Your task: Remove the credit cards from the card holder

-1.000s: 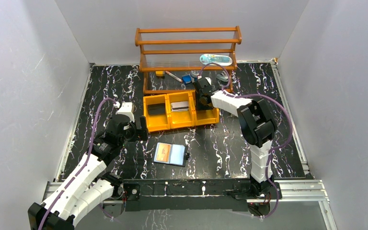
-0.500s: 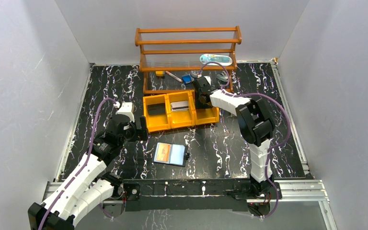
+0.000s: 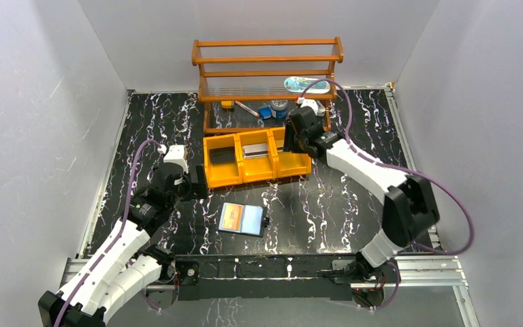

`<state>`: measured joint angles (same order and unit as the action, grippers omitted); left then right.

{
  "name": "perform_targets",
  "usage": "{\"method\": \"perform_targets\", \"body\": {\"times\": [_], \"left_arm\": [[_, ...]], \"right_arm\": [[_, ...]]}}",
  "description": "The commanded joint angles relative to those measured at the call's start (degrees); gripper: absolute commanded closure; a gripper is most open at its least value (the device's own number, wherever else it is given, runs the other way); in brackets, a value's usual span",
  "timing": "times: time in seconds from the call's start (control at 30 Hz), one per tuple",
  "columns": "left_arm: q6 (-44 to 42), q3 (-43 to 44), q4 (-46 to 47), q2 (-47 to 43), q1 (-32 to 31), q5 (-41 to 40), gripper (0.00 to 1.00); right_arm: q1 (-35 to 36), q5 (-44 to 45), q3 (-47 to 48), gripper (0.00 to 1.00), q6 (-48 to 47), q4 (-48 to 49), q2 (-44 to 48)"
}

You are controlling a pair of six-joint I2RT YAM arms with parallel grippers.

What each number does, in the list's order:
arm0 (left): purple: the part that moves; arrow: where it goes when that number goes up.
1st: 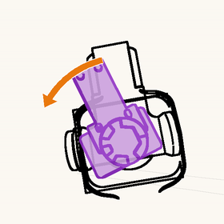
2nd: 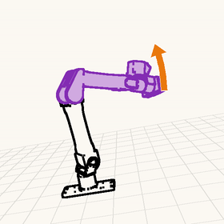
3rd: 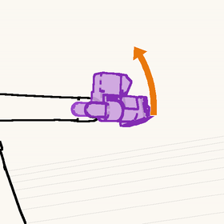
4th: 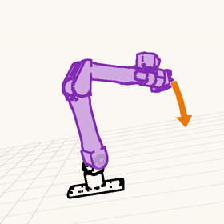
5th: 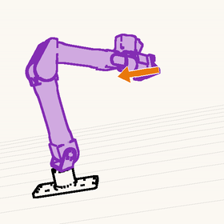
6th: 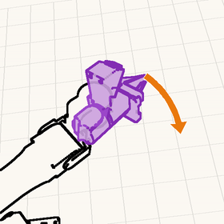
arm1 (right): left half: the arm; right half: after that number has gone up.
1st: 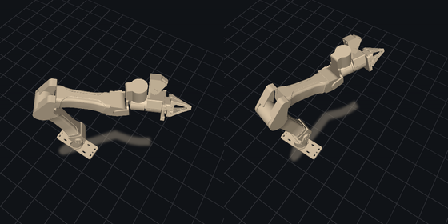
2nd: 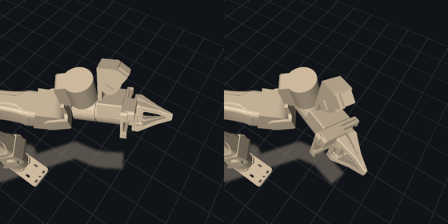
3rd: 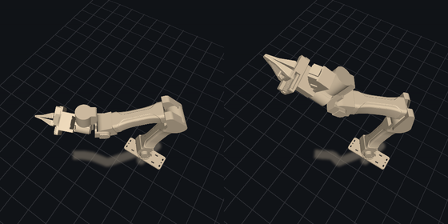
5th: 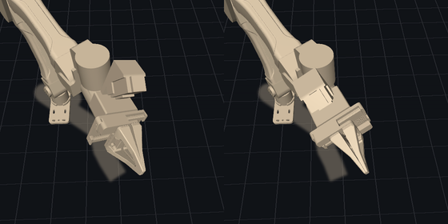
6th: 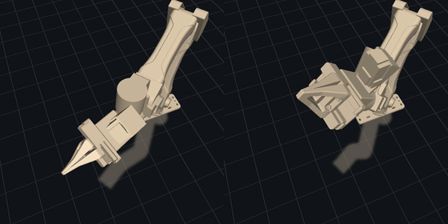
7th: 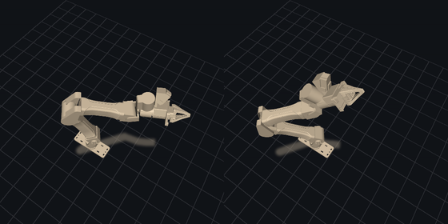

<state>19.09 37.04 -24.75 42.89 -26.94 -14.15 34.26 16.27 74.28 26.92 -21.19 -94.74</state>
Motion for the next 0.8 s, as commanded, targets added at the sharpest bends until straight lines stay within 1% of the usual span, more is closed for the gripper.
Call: {"method": "perform_targets", "body": {"times": [0.0, 0.13, 0.3, 0.4, 0.5, 0.53, 0.63, 0.77], "left_arm": [[2.7, 2.5, -3.1, -3.1, 0.2, -8.7, 0.02], [4.5, 2.5, -4.2, -4.3, 0.3, -12.0, 0.02], [3.8, 2.9, -4.3, -3.2, 0.3, -9.6, 0.02], [3.5, 3.2, -4.5, -2.6, 0.3, -9.4, 0.02], [3.3, 3.3, -4.5, -2.6, 0.2, -8.9, 0.02], [3.2, 3.2, -4.4, -2.6, 0.3, -8.2, 0.02], [2.8, 1.7, -2.4, -2.9, 0.3, -4.9, 0.02], [2.9, 0.5, -0.3, -1.7, 0.3, 2.4, 0.07]], "right_arm": [[6.8, 2.9, -7.6, 0.46, 7.3, 1.4, 8.8], [13.5, 2.7, -12.5, 0.46, 13.1, 4.4, 12.0], [19.4, 3.1, -17.0, 0.43, 19.3, 9.4, 13.2], [20.6, 2.8, -17.9, 0.41, 24.4, 8.4, 12.5], [22.0, 2.5, -18.5, 0.40, 27.0, 8.2, 12.3], [22.3, 2.3, -19.0, 0.40, 27.6, 9.1, 12.4], [22.9, -2.4, -21.3, 0.40, 29.4, 14.3, 12.6], [23.8, -8.4, -23.0, 0.41, 32.7, 19.8, 10.8]]}}
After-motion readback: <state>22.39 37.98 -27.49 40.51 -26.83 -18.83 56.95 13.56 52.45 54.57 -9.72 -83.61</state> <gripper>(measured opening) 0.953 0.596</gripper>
